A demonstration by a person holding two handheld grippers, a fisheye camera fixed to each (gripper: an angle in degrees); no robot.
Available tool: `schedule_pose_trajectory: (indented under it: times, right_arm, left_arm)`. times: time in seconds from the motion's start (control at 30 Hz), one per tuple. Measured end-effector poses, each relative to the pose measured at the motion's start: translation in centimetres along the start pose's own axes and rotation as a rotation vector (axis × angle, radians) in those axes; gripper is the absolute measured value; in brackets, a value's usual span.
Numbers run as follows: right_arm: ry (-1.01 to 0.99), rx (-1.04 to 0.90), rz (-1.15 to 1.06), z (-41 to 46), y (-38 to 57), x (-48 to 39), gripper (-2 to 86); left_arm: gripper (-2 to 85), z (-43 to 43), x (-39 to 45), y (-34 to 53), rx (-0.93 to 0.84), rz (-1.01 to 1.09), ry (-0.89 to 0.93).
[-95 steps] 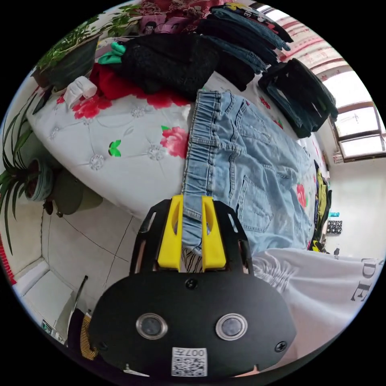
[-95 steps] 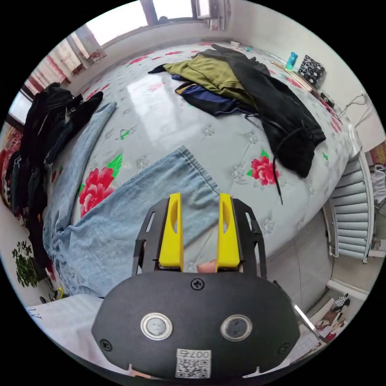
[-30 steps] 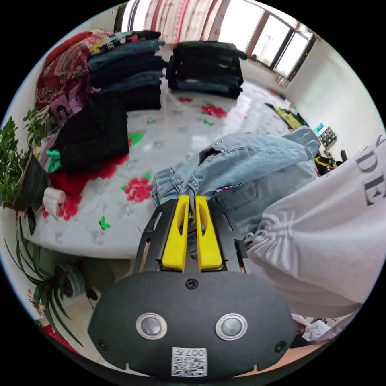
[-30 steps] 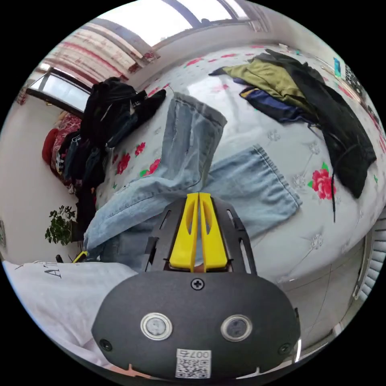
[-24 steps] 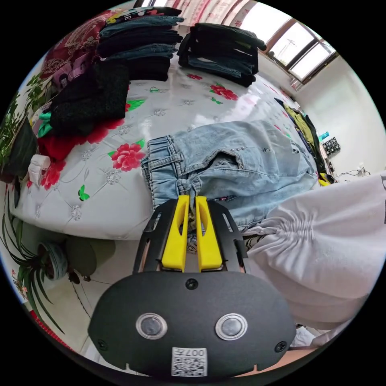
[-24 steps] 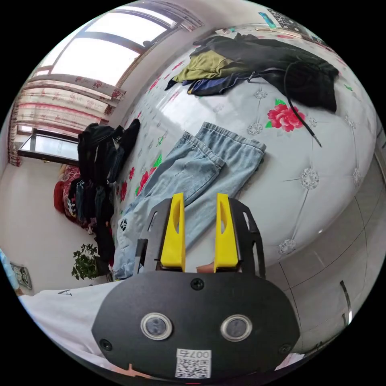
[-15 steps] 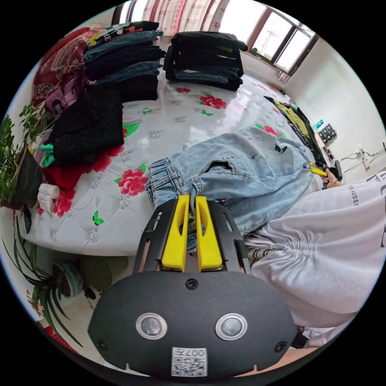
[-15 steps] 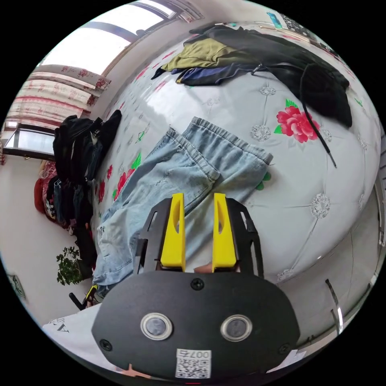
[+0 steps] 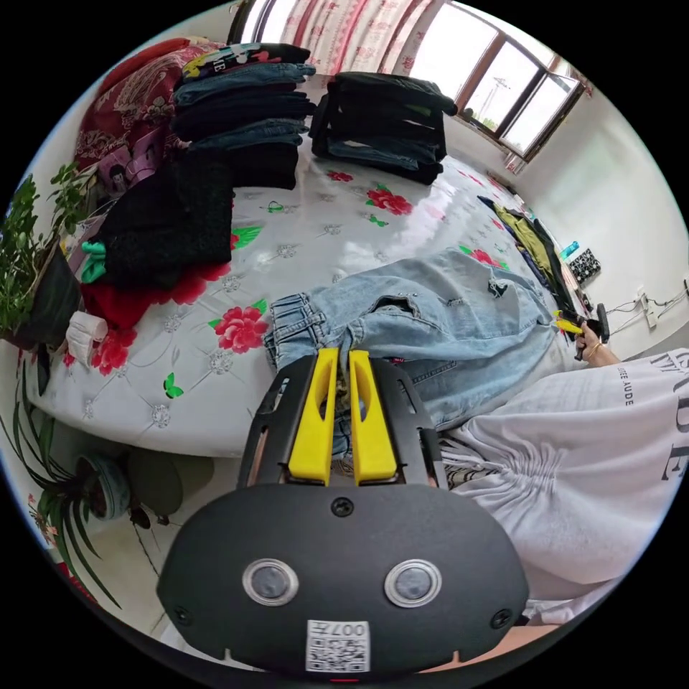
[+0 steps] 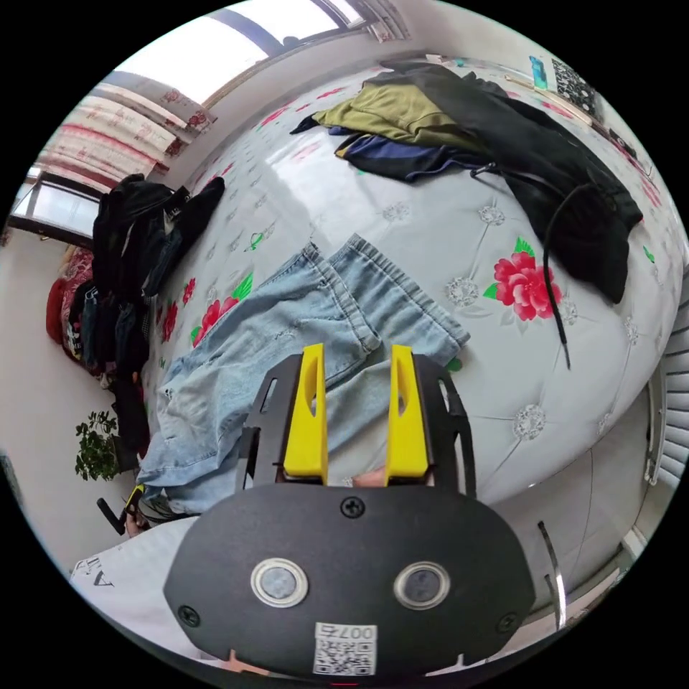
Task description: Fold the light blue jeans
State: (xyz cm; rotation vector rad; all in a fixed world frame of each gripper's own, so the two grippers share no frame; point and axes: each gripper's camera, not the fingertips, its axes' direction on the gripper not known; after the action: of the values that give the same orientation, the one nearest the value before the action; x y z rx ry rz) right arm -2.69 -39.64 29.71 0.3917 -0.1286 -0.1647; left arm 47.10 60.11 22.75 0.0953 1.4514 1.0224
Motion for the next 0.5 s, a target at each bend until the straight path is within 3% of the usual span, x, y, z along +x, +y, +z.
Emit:
schedule_pose_trajectory:
  times: [0.23,0.37,0.5]
  right_arm:
    - [0.103,-0.061,-0.054,2.3,-2.1,-1.9,1.5]
    - [-0.067,0.145,-0.178,-5.2,-3.2,-4.0,0.6]
    - [-0.126,0.360,-0.257,-13.2,-2.0,-3.9,0.4]
  left_arm:
    - [0.6,-1.6,-1.0,-1.1,0.046,-0.046,0.035]
    - [0.3,-4.8,-1.0,-2.0,0.143,-0.065,0.084]
    - [0.3,-9.9,2.0,-0.3,0.250,0.047,0.049]
